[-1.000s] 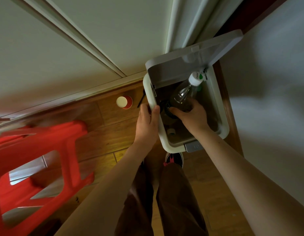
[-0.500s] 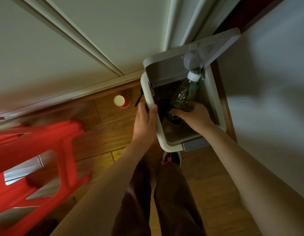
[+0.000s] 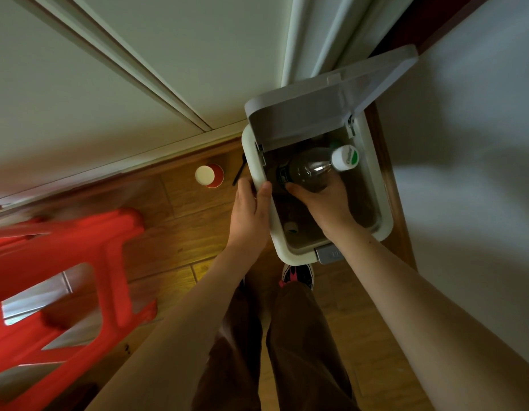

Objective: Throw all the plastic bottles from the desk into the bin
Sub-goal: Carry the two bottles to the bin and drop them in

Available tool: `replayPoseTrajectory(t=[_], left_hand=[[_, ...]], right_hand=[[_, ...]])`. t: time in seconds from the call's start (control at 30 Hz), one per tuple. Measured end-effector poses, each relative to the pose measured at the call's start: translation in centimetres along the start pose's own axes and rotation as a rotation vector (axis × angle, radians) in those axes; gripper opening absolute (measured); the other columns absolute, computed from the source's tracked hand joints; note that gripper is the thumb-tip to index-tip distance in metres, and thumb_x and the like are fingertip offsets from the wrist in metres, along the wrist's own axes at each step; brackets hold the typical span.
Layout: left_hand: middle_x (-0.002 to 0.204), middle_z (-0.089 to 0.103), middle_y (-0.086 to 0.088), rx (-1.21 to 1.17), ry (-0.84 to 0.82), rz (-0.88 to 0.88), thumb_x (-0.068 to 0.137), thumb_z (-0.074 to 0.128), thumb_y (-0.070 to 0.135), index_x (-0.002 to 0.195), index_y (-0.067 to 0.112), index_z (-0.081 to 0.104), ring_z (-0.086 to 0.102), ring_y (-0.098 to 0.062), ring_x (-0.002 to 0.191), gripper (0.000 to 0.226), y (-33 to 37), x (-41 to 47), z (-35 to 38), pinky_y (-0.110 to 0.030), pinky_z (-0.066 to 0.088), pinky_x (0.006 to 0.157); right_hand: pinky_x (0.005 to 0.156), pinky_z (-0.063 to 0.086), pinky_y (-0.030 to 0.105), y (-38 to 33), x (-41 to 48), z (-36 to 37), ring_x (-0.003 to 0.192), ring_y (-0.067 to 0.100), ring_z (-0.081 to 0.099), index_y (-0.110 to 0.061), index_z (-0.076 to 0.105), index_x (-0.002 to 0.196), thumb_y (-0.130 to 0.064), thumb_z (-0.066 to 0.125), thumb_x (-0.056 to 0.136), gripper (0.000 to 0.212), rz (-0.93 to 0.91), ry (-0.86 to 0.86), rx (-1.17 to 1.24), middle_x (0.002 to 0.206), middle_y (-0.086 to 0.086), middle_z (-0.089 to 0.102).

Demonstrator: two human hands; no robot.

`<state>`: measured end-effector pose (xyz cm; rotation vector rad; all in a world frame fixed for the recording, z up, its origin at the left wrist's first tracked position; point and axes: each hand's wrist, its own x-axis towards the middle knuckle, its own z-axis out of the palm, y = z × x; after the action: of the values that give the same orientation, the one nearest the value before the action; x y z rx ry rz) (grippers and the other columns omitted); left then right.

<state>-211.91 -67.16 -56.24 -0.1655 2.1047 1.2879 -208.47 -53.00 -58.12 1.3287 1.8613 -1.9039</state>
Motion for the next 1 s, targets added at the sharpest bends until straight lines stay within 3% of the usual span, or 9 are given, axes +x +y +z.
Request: replayPoseTrajectory(t=[0.13,0.23,0.4,0.53,0.6,0.7,0.77,0.87,1.0], left_hand=[[0.090,0.052,-0.006,0.005,-0.001,0.006,0.099,0.038,0.040,0.105,0.013,0.045,0.050,-0.012,0.072,0.029,0.0,0.0,0.0,-0.024,0.041,0.061],[0.090,0.051,-0.004,0.007,-0.002,0.009,0.099,0.038,0.040,0.103,0.016,0.044,0.049,-0.012,0.071,0.025,0.0,-0.1,0.1,-0.025,0.041,0.061],[0.089,0.050,-0.002,0.001,0.010,0.013,0.099,0.038,0.039,0.101,0.016,0.044,0.049,-0.011,0.071,0.024,-0.1,-0.1,0.3,-0.023,0.041,0.061],[0.092,0.053,-0.005,-0.017,0.000,-0.027,0.098,0.040,0.040,0.107,0.013,0.047,0.051,-0.013,0.075,0.030,0.3,0.0,0.1,-0.024,0.042,0.063],[0.096,0.056,-0.004,-0.016,-0.017,-0.077,0.098,0.043,0.039,0.112,0.013,0.049,0.055,-0.014,0.080,0.030,0.7,-0.1,-0.3,-0.026,0.046,0.065],[0.113,0.060,-0.001,0.055,-0.055,-0.108,0.097,0.046,0.034,0.124,0.019,0.050,0.061,-0.014,0.098,0.031,2.2,-1.8,-1.8,-0.028,0.052,0.079],[0.119,0.057,0.004,0.184,-0.057,-0.055,0.098,0.045,0.032,0.127,0.021,0.050,0.058,-0.009,0.100,0.032,4.4,-4.4,-3.5,-0.016,0.044,0.075],[0.114,0.053,0.007,0.375,-0.065,0.052,0.099,0.041,0.030,0.126,0.022,0.050,0.053,-0.007,0.097,0.029,10.5,-9.9,-6.9,-0.011,0.036,0.070],[0.117,0.057,0.003,0.500,-0.103,0.227,0.099,0.042,0.027,0.128,0.019,0.053,0.054,-0.015,0.109,0.032,20.8,-19.3,-12.6,-0.031,0.044,0.091]], right_hand=[[0.100,0.051,0.039,0.5,0.6,0.3,0.115,0.016,0.062,-0.016,0.055,0.130,-0.017,0.081,0.074,0.061,0.050,0.048,0.055,0.123,0.000,0.066],[0.102,0.049,0.046,0.6,0.9,0.1,0.115,0.016,0.061,-0.018,0.057,0.128,-0.021,0.081,0.075,0.058,0.066,0.065,0.027,0.121,-0.002,0.067],[0.106,0.046,0.045,0.9,1.2,0.2,0.123,0.017,0.056,-0.021,0.051,0.136,-0.027,0.076,0.081,0.061,0.095,-0.006,0.063,0.130,-0.002,0.062],[0.105,0.046,0.046,0.5,0.5,-0.2,0.121,0.018,0.058,-0.023,0.052,0.135,-0.029,0.069,0.086,0.052,0.099,-0.019,0.009,0.123,-0.006,0.063],[0.103,0.047,0.039,-0.2,-0.8,-0.9,0.117,0.016,0.058,-0.019,0.051,0.136,-0.028,0.069,0.087,0.054,0.056,0.025,-0.073,0.121,-0.007,0.063],[0.089,0.048,0.018,-2.1,-4.2,-2.4,0.114,0.012,0.058,-0.012,0.047,0.139,-0.022,0.067,0.089,0.055,0.019,0.104,-0.113,0.126,-0.001,0.060],[0.085,0.049,0.015,-3.9,-7.3,-3.5,0.114,0.012,0.059,-0.013,0.048,0.137,-0.023,0.066,0.090,0.051,-0.036,0.118,-0.179,0.129,0.001,0.060],[0.096,0.051,0.027,-8.5,-13.4,-5.6,0.117,0.013,0.058,-0.018,0.051,0.133,-0.031,0.059,0.094,0.042,-0.139,0.094,-0.346,0.128,-0.001,0.061],[0.090,0.045,0.021,-17.5,-23.7,-8.7,0.116,0.016,0.058,-0.013,0.052,0.134,-0.038,0.047,0.099,0.043,-0.260,0.067,-0.577,0.128,0.003,0.061]])
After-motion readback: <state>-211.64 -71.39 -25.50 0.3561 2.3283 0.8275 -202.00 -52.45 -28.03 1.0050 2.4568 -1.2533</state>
